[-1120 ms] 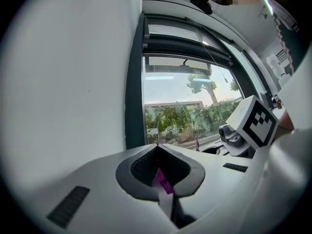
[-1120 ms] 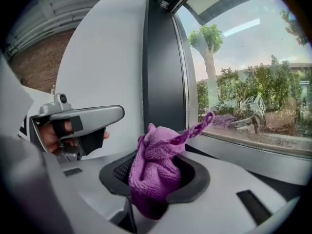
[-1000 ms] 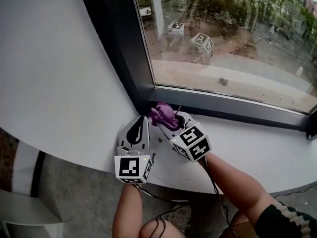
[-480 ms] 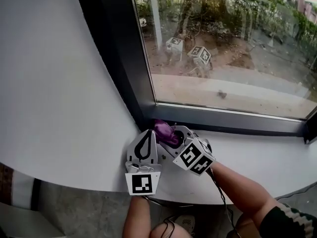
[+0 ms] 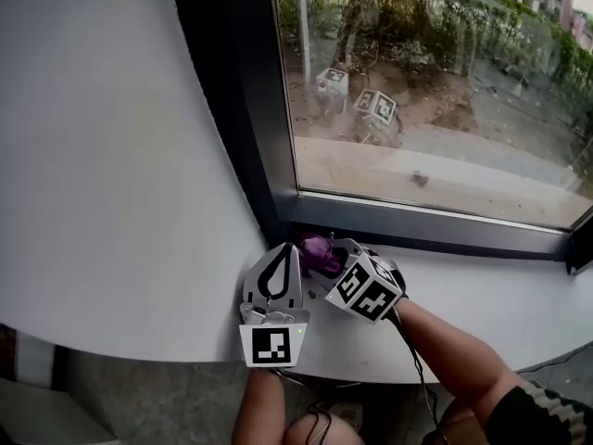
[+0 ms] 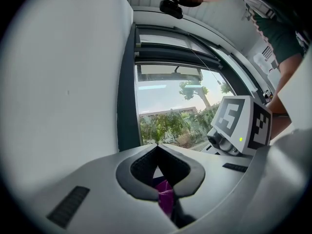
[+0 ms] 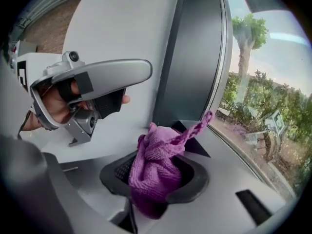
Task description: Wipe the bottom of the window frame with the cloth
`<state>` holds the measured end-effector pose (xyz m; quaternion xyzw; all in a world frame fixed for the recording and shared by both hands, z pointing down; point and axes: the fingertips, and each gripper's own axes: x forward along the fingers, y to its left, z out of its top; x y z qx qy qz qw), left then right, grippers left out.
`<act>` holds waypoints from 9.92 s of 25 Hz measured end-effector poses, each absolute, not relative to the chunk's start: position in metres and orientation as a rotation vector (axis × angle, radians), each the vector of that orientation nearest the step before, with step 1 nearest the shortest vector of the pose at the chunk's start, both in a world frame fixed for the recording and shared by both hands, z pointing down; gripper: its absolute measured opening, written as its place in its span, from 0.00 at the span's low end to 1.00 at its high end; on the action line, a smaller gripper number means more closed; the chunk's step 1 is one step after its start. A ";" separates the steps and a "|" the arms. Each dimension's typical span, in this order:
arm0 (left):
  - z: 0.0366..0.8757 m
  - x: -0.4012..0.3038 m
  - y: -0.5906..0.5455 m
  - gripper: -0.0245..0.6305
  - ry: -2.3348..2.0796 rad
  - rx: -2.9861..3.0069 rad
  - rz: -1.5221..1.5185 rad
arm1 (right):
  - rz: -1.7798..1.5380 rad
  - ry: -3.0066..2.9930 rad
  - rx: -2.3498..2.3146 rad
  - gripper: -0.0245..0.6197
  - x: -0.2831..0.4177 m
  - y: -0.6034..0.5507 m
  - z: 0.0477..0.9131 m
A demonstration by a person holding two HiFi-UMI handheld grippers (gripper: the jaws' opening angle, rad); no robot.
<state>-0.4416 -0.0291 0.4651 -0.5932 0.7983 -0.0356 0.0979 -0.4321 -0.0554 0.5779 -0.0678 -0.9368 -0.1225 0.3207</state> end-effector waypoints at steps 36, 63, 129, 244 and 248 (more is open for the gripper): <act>0.471 -0.310 -0.102 0.04 2.294 -2.011 -0.186 | -0.170 -2.420 0.049 0.26 -0.290 -0.120 0.594; 0.492 -0.175 -0.166 0.04 2.159 -2.172 -0.163 | -0.143 -2.384 0.300 0.26 -0.132 -0.199 0.595; 0.490 0.138 -0.283 0.04 1.660 -2.645 -0.034 | 0.041 -2.115 0.960 0.26 0.230 -0.373 0.598; 0.510 0.087 -0.113 0.04 1.716 -2.518 -0.202 | 0.174 -2.377 0.784 0.26 0.191 -0.103 0.595; 0.511 0.071 -0.106 0.04 1.742 -2.484 -0.245 | 0.159 -2.400 0.736 0.26 0.173 -0.097 0.593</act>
